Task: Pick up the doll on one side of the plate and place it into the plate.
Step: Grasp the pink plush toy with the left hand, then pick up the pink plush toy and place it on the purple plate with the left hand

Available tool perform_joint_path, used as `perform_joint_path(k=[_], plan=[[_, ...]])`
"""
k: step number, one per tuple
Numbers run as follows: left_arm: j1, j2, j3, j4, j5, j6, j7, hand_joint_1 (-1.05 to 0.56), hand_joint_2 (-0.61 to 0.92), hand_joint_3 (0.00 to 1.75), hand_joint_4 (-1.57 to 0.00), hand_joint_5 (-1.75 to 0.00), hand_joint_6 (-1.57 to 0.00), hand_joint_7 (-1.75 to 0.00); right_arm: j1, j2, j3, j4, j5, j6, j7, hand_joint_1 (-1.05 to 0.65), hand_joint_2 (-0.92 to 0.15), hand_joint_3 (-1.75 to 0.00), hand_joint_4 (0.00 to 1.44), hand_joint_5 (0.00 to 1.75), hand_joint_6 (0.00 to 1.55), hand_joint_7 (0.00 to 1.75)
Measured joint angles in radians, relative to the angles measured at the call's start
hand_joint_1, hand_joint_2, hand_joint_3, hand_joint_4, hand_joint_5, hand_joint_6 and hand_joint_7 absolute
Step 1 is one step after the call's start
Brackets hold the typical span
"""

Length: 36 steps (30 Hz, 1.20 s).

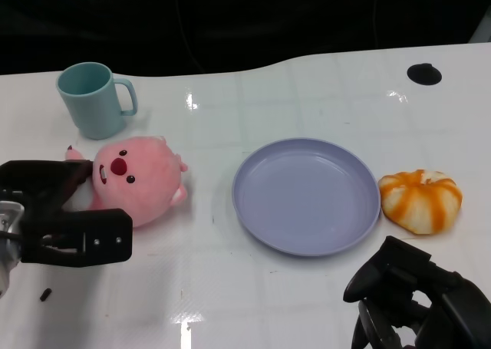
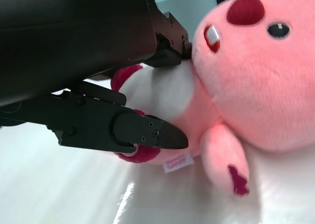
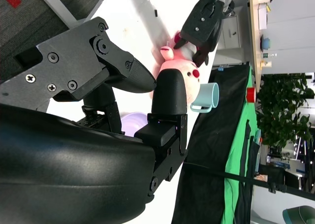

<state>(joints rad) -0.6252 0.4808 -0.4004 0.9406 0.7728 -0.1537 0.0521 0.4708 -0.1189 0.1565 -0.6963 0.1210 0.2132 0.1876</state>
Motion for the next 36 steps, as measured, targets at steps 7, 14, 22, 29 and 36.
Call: perform_joint_path(k=[7,14,22,29,36], plan=[[-0.030,-0.018,-0.042,0.131,-0.010,-0.077,0.178,-0.24,0.92,0.15,-0.78,-1.73,-0.94,-0.82,0.008,0.000,0.000,-0.002,0.001,0.000,0.001,-0.28,-0.62,-1.09,0.63,1.75,0.52,1.49],[-0.029,-0.019,-0.064,0.161,-0.020,-0.109,0.272,-0.15,0.92,0.21,-0.80,-1.75,-0.55,-1.72,0.008,0.000,-0.002,-0.005,0.008,0.005,0.001,-0.27,-0.62,-1.08,0.63,1.74,0.52,1.50],[-0.007,-0.019,-0.036,0.086,-0.072,-0.156,0.292,-0.21,0.69,0.84,-0.87,-1.75,-0.63,-1.75,0.008,0.000,-0.002,-0.003,0.008,0.003,0.001,-0.27,-0.62,-1.10,0.63,1.74,0.52,1.50],[0.005,-0.019,-0.005,-0.077,-0.082,-0.125,0.276,-0.19,0.57,0.97,-0.89,-1.75,-0.68,-1.75,0.001,0.000,0.000,0.005,0.002,0.004,0.001,-0.26,-0.62,-1.10,0.63,1.74,0.52,1.50],[0.036,-0.021,0.014,-0.303,-0.097,-0.057,0.187,-0.19,0.56,0.91,-0.89,-1.75,-0.64,-1.75,0.002,0.000,0.011,0.005,-0.005,0.004,-0.004,-0.25,-0.62,-1.09,0.62,1.74,0.52,1.49]])
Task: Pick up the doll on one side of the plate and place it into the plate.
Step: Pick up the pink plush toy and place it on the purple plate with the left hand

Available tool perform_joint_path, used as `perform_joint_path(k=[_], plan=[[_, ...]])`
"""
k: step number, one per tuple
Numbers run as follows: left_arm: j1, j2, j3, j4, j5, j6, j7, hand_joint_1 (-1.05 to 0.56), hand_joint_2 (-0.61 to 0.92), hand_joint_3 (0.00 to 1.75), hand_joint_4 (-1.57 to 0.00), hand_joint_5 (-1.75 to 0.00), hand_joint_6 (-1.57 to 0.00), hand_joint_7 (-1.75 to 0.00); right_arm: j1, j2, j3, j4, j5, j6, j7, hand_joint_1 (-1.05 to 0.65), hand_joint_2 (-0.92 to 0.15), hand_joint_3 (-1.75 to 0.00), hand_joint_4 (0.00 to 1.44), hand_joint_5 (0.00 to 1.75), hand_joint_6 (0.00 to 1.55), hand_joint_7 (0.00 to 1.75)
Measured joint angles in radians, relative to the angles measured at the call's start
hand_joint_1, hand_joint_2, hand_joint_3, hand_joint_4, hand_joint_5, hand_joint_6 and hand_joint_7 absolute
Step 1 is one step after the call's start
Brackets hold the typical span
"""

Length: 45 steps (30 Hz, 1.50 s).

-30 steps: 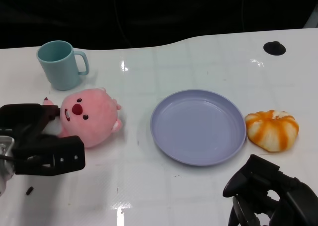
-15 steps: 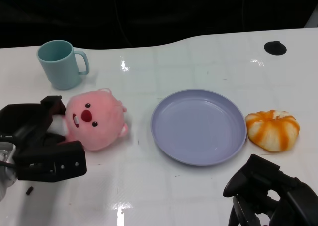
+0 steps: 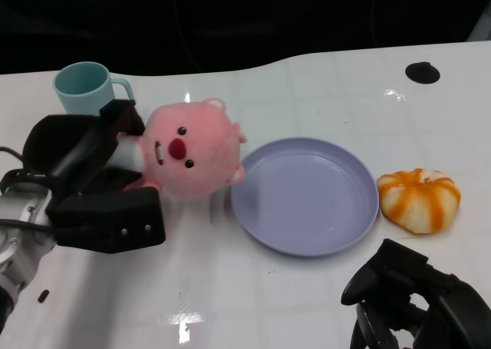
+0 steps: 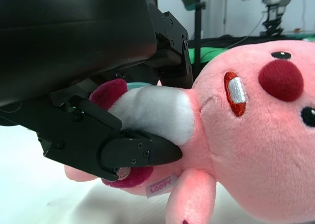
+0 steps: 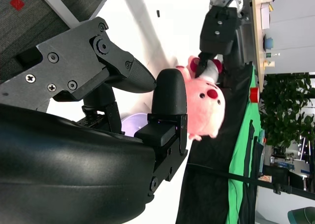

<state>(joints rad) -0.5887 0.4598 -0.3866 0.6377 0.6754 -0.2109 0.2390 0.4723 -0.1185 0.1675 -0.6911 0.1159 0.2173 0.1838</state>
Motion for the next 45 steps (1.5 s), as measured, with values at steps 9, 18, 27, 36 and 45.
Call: perform_joint_path(k=[9,18,27,36,45], plan=[[-0.018,-0.119,-0.020,-0.176,0.010,0.113,-0.126,-0.21,0.58,0.92,-0.90,-1.75,-0.65,-1.75,0.000,-0.001,0.007,0.000,0.001,-0.001,-0.001,-0.27,-0.63,-1.09,0.62,1.75,0.52,1.50],[-0.129,-0.248,-0.067,-0.133,0.030,0.190,-0.203,-0.23,0.57,0.86,-0.89,-1.75,-0.71,-1.65,0.005,-0.004,0.019,-0.007,0.001,0.000,0.001,-0.26,-0.62,-1.09,0.62,1.74,0.52,1.50],[-0.186,-0.362,-0.109,-0.013,0.030,0.235,-0.210,-0.19,0.51,0.96,-0.88,-1.75,-0.66,-1.75,0.013,-0.014,0.031,-0.009,-0.018,-0.005,0.004,-0.26,-0.60,-1.12,0.63,1.75,0.52,1.49],[-0.226,-0.401,-0.094,0.092,-0.040,0.199,-0.253,-0.25,0.82,0.43,-0.63,-1.56,-0.68,-0.64,0.019,-0.014,0.045,-0.026,-0.032,-0.005,0.003,-0.25,-0.59,-1.14,0.64,1.75,0.53,1.48],[-0.228,-0.367,-0.140,0.020,-0.009,0.250,-0.388,-0.76,0.92,0.39,-0.11,-0.30,-0.24,0.00,0.019,-0.014,0.044,-0.029,-0.035,-0.002,0.003,-0.25,-0.59,-1.14,0.64,1.75,0.54,1.48]])
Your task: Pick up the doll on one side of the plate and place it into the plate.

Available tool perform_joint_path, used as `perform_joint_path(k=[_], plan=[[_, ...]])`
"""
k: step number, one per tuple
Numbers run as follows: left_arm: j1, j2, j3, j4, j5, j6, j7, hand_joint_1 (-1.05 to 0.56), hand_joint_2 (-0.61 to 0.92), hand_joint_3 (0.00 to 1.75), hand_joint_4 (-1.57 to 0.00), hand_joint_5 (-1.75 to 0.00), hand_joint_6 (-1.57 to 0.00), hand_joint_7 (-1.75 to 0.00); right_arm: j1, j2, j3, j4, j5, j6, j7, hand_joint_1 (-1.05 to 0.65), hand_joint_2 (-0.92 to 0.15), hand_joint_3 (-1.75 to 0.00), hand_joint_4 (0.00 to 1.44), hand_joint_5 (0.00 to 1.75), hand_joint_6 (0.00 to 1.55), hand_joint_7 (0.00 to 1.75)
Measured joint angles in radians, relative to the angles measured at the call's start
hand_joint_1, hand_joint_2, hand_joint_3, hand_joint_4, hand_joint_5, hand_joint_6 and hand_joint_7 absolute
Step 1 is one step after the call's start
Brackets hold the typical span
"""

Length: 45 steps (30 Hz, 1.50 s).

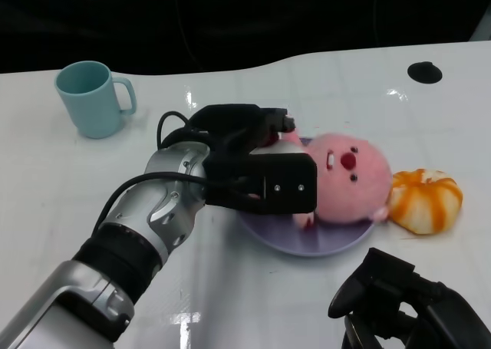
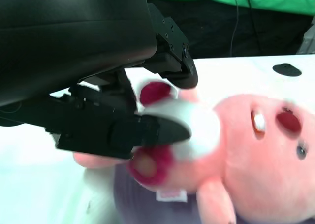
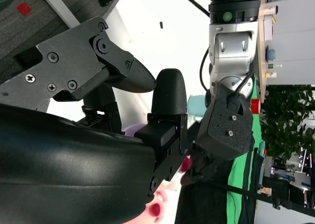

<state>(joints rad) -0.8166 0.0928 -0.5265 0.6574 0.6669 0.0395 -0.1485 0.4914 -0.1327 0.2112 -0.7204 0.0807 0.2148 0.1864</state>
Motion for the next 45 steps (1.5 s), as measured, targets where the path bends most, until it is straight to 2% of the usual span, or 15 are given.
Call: perform_joint_path(k=[6,13,17,23,26,28,29,33,34,36,39,41,43,44,45], plan=[[0.000,0.052,-0.031,-0.070,0.036,0.002,-0.074,-0.91,0.92,0.56,-0.01,-0.20,-0.14,0.00,-0.001,0.000,-0.011,0.000,0.004,0.000,0.003,-0.25,-0.59,-1.13,0.63,1.74,0.54,1.48],[0.031,0.128,-0.026,-0.205,0.034,-0.016,-0.127,-0.97,0.92,0.60,0.00,-0.13,-0.09,0.00,-0.005,0.000,-0.019,0.000,0.008,0.000,0.005,-0.25,-0.60,-1.12,0.63,1.74,0.53,1.48],[0.086,0.174,0.009,-0.310,0.014,-0.029,-0.151,-0.95,0.92,0.60,0.00,-0.14,-0.09,0.00,-0.008,0.001,-0.023,0.002,0.017,0.000,0.005,-0.25,-0.60,-1.12,0.62,1.74,0.53,1.48],[0.181,0.224,0.132,-0.478,-0.182,-0.044,-0.275,-0.89,0.92,0.58,-0.02,-0.17,-0.10,-0.01,-0.012,0.000,-0.024,0.005,0.017,-0.001,0.005,-0.26,-0.60,-1.12,0.63,1.75,0.53,1.48],[0.229,0.238,0.190,-0.541,-0.277,-0.050,-0.314,-0.86,0.92,0.53,-0.01,-0.29,-0.13,-0.02,-0.014,0.000,-0.022,0.005,0.014,-0.001,0.005,-0.25,-0.60,-1.12,0.63,1.74,0.53,1.47],[0.284,0.231,0.257,-0.595,-0.389,-0.030,-0.334,-0.78,0.92,0.46,-0.01,-0.57,-0.23,-0.05,-0.015,0.001,-0.020,0.005,0.012,0.000,0.003,-0.25,-0.60,-1.12,0.63,1.74,0.53,1.47],[0.315,0.220,0.290,-0.619,-0.444,-0.015,-0.337,-0.77,0.92,0.45,0.00,-0.63,-0.25,-0.05,-0.014,0.002,-0.020,0.005,0.011,0.000,0.002,-0.25,-0.60,-1.12,0.63,1.74,0.54,1.47],[0.439,0.173,0.389,-0.699,-0.603,-0.005,-0.331,-0.57,0.92,0.35,-0.25,-0.89,-0.47,-0.15,-0.015,0.002,-0.017,0.007,0.004,-0.001,0.001,-0.24,-0.60,-1.13,0.62,1.74,0.53,1.47],[0.463,0.163,0.407,-0.713,-0.631,-0.004,-0.324,-0.56,0.92,0.34,-0.27,-0.91,-0.49,-0.16,-0.015,0.002,-0.017,0.008,0.003,-0.001,0.001,-0.24,-0.60,-1.13,0.62,1.74,0.53,1.47],[0.520,0.148,0.453,-0.768,-0.693,0.020,-0.314,-0.43,0.92,0.29,-0.46,-0.99,-0.67,-0.26,-0.018,0.002,-0.015,0.009,0.002,-0.001,0.001,-0.24,-0.60,-1.13,0.63,1.74,0.53,1.47],[0.594,0.132,0.502,-0.852,-0.775,0.083,-0.301,-0.33,0.92,0.28,-0.58,-1.04,-0.77,-0.32,-0.019,0.003,-0.015,0.011,0.001,-0.002,-0.001,-0.23,-0.60,-1.13,0.62,1.74,0.54,1.47],[0.645,0.125,0.527,-0.902,-0.826,0.128,-0.290,-0.29,0.89,0.35,-0.60,-1.09,-0.77,-0.39,-0.019,0.003,-0.014,0.011,0.000,-0.002,-0.002,-0.23,-0.60,-1.12,0.62,1.74,0.53,1.46],[0.694,0.116,0.549,-0.944,-0.876,0.176,-0.283,-0.22,0.71,0.70,-0.60,-1.18,-0.70,-0.65,-0.020,0.003,-0.014,0.012,0.000,-0.002,-0.003,-0.23,-0.60,-1.12,0.62,1.74,0.53,1.46],[0.717,0.113,0.556,-0.962,-0.893,0.193,-0.280,-0.20,0.66,0.80,-0.61,-1.19,-0.68,-0.72,-0.020,0.003,-0.014,0.013,0.000,-0.002,-0.004,-0.23,-0.60,-1.12,0.62,1.74,0.54,1.46],[0.739,0.110,0.564,-0.978,-0.916,0.209,-0.279,-0.17,0.57,0.97,-0.64,-1.25,-0.67,-0.90,-0.021,0.003,-0.013,0.014,-0.001,-0.002,-0.004,-0.24,-0.60,-1.12,0.62,1.74,0.54,1.46]])
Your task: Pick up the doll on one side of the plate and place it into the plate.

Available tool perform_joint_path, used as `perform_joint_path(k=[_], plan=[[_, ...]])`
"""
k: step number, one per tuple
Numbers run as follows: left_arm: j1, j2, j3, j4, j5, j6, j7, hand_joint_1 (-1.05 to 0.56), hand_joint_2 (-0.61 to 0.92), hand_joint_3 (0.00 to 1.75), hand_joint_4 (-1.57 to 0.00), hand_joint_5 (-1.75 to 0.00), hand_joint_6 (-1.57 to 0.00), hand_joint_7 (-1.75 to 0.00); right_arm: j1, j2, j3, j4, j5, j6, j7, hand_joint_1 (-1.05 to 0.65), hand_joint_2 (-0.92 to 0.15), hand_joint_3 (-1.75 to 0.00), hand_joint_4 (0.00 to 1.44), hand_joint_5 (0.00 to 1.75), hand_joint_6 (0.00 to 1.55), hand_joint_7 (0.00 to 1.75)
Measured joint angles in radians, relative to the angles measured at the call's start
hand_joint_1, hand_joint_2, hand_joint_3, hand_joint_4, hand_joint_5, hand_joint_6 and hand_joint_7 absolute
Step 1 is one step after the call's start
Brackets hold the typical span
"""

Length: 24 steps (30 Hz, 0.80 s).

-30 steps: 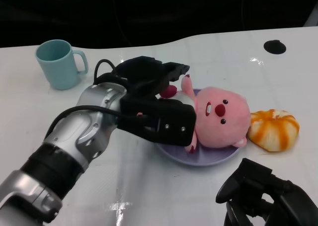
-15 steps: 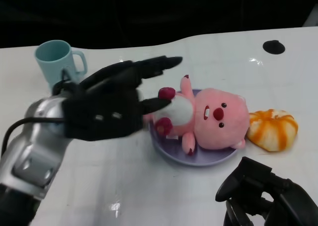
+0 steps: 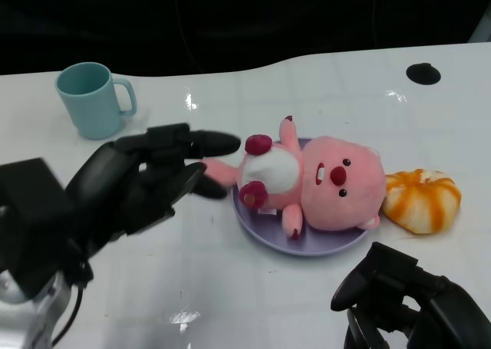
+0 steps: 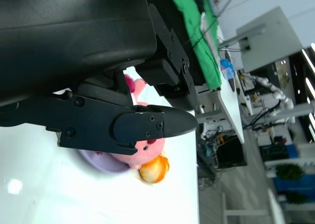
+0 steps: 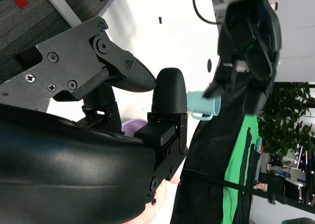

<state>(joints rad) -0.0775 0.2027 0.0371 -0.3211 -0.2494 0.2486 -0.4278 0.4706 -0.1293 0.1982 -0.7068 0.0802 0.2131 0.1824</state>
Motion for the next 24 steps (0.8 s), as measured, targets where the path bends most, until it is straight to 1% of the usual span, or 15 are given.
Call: perform_joint_path(k=[2,3,5,6,8,9,11,14,17,19,21,24], plan=[[0.042,-0.007,0.018,-0.032,-0.039,0.022,0.001,-0.16,0.50,1.11,-0.68,-1.30,-0.64,-1.07,-0.001,0.000,0.001,0.003,-0.001,0.000,-0.002,-0.24,-0.60,-1.12,0.62,1.74,0.54,1.46],[0.064,-0.009,0.026,-0.049,-0.056,0.035,0.006,-0.11,0.47,1.20,-0.71,-1.35,-0.68,-1.15,-0.002,0.000,0.002,0.007,-0.001,0.000,-0.002,-0.23,-0.60,-1.12,0.62,1.74,0.54,1.47],[0.106,-0.012,0.040,-0.076,-0.086,0.061,0.019,-0.07,0.45,1.28,-0.72,-1.42,-0.70,-1.23,-0.003,0.000,0.002,0.011,-0.001,0.000,-0.003,-0.24,-0.60,-1.12,0.62,1.73,0.54,1.47],[0.129,-0.014,0.048,-0.091,-0.109,0.082,0.024,-0.05,0.48,1.30,-0.76,-1.52,-0.74,-1.29,-0.004,0.000,0.003,0.011,-0.002,0.000,-0.003,-0.23,-0.60,-1.11,0.63,1.73,0.54,1.47],[0.176,-0.016,0.058,-0.122,-0.149,0.128,0.035,-0.04,0.50,1.30,-0.79,-1.59,-0.76,-1.34,-0.004,0.000,0.003,0.012,-0.003,-0.003,-0.003,-0.23,-0.60,-1.11,0.63,1.73,0.54,1.47],[0.195,-0.016,0.058,-0.136,-0.160,0.143,0.039,-0.04,0.52,1.27,-0.83,-1.63,-0.77,-1.41,-0.005,0.000,0.003,0.012,-0.003,-0.003,-0.003,-0.23,-0.60,-1.11,0.63,1.73,0.54,1.47],[0.229,-0.014,0.059,-0.155,-0.179,0.173,0.041,-0.05,0.53,1.27,-0.88,-1.70,-0.78,-1.51,-0.005,0.000,0.003,0.012,-0.002,-0.003,-0.003,-0.23,-0.60,-1.11,0.63,1.73,0.54,1.47],[0.259,-0.012,0.064,-0.171,-0.215,0.227,0.045,-0.04,0.53,1.29,-0.90,-1.74,-0.79,-1.57,-0.006,0.000,0.001,0.014,-0.002,-0.006,-0.003,-0.23,-0.60,-1.11,0.63,1.73,0.54,1.47],[0.285,-0.012,0.069,-0.197,-0.245,0.272,0.061,-0.03,0.52,1.35,-0.91,-1.75,-0.76,-1.64,-0.005,-0.001,-0.006,0.016,0.000,-0.009,0.000,-0.24,-0.60,-1.11,0.62,1.73,0.53,1.47],[0.297,-0.014,0.068,-0.199,-0.268,0.298,0.067,-0.02,0.48,1.42,-0.97,-1.75,-0.79,-1.69,-0.005,-0.002,-0.012,0.018,0.001,-0.016,0.004,-0.24,-0.60,-1.11,0.62,1.73,0.53,1.46],[0.303,-0.017,0.064,-0.195,-0.272,0.303,0.068,-0.03,0.46,1.45,-0.99,-1.75,-0.79,-1.71,-0.004,-0.003,-0.021,0.023,0.007,-0.021,0.010,-0.24,-0.61,-1.11,0.62,1.73,0.54,1.46],[0.311,-0.017,0.049,-0.184,-0.270,0.302,0.068,-0.02,0.44,1.47,-0.98,-1.75,-0.76,-1.71,-0.002,-0.004,-0.040,0.032,0.017,-0.033,0.016,-0.25,-0.61,-1.11,0.62,1.73,0.53,1.46]])
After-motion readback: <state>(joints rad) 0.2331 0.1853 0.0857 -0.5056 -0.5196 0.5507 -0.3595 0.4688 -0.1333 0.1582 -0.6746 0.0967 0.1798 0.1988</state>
